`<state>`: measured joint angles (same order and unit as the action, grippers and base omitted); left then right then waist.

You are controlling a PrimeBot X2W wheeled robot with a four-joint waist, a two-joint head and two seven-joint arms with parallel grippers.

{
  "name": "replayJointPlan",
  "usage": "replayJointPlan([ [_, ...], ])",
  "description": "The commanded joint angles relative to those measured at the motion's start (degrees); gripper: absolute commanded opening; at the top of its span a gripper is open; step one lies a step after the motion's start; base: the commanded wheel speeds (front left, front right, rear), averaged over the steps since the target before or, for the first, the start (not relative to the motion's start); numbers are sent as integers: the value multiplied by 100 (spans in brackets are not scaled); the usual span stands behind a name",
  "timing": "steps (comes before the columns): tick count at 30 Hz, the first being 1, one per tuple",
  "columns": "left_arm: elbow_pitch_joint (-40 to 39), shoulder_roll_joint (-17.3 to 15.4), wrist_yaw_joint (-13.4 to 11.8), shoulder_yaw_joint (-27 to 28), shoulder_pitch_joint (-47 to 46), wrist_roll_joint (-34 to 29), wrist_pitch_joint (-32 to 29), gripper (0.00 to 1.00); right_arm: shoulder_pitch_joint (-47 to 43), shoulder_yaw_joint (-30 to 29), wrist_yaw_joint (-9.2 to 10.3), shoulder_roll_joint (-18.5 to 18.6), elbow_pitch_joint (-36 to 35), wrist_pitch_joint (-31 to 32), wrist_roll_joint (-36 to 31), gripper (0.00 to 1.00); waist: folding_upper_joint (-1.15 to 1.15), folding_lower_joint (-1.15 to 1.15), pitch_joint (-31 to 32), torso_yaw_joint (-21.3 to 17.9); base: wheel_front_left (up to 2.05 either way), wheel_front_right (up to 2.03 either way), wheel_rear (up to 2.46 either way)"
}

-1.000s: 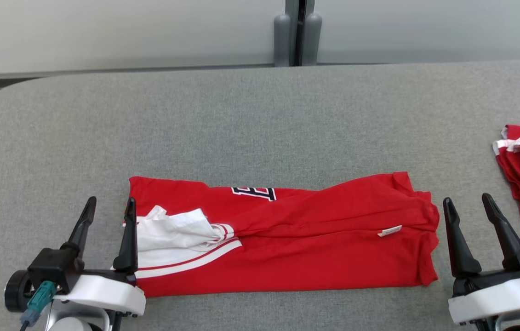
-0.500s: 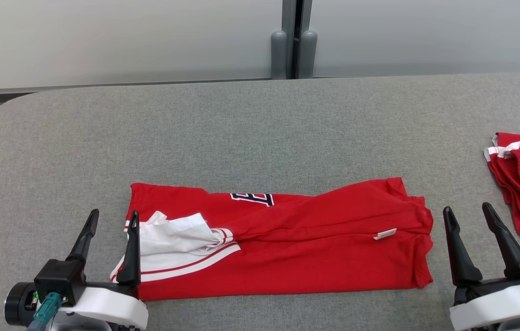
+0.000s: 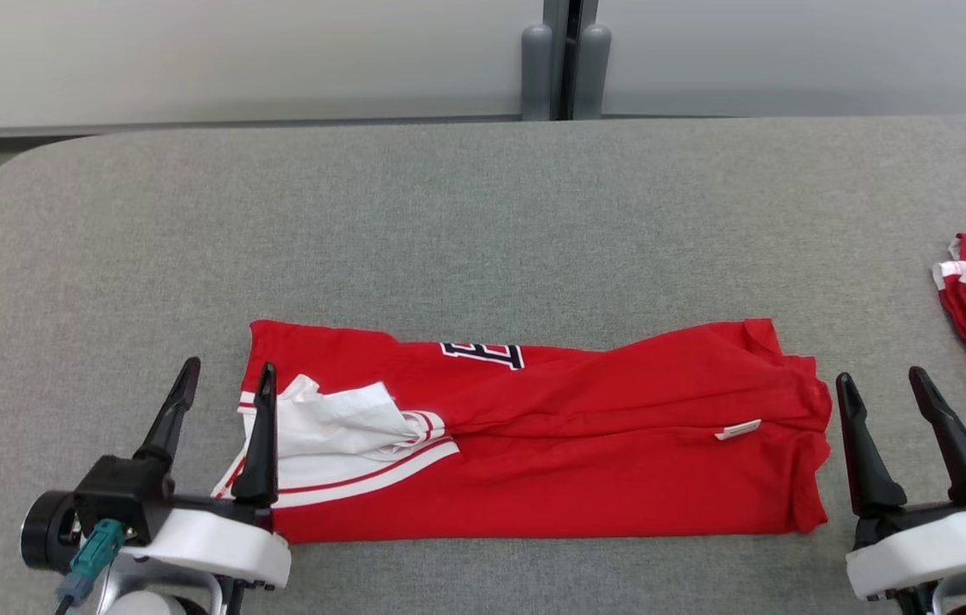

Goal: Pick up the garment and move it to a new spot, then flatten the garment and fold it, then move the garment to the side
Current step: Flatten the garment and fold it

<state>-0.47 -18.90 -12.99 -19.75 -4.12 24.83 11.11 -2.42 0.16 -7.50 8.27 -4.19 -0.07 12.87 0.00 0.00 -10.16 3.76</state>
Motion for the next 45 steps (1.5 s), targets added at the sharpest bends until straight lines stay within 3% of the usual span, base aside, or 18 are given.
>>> replayJointPlan([
  [1, -17, -3, 28, 4, -122, -20, 2, 100, 103, -20, 3, 45, 55, -29, -38, 100, 0, 0, -180, 97, 0, 0, 0],
  [9, 152, 108, 206, -121, -611, -66, 113, 100, 631, 36, 3, 99, 1295, -221, 62, 100, 0, 0, -699, 366, 0, 0, 0],
  [16, 377, 188, 276, -135, -799, -45, 218, 100, 670, 56, 3, -105, 2402, -366, 238, 100, 0, 0, -756, 446, 0, 0, 0],
  [17, 396, 189, 280, -134, -812, -47, 232, 100, 633, 118, 3, -138, 2499, -367, 290, 96, 0, 0, -746, 448, 0, 0, 0],
  [18, 414, 189, 287, -127, -818, -42, 243, 100, 594, 186, 2, -170, 2582, -368, 339, 44, 0, 0, -737, 446, 0, 0, 0],
  [20, 444, 177, 284, -107, -815, -34, 259, 100, 553, 275, 2, -186, 2691, -421, 390, 0, 0, 0, -717, 422, 0, 0, 0],
  [38, 536, 116, 224, -115, -626, 68, 236, 100, 533, -268, 8, 737, 2442, -827, 594, 0, 0, 0, -309, 236, 0, 0, 0],
  [45, 558, 93, 234, -134, -598, 114, 198, 100, 742, 196, 6, 749, 1640, -603, 508, 0, 0, 0, -210, 189, 0, 0, 0],
])
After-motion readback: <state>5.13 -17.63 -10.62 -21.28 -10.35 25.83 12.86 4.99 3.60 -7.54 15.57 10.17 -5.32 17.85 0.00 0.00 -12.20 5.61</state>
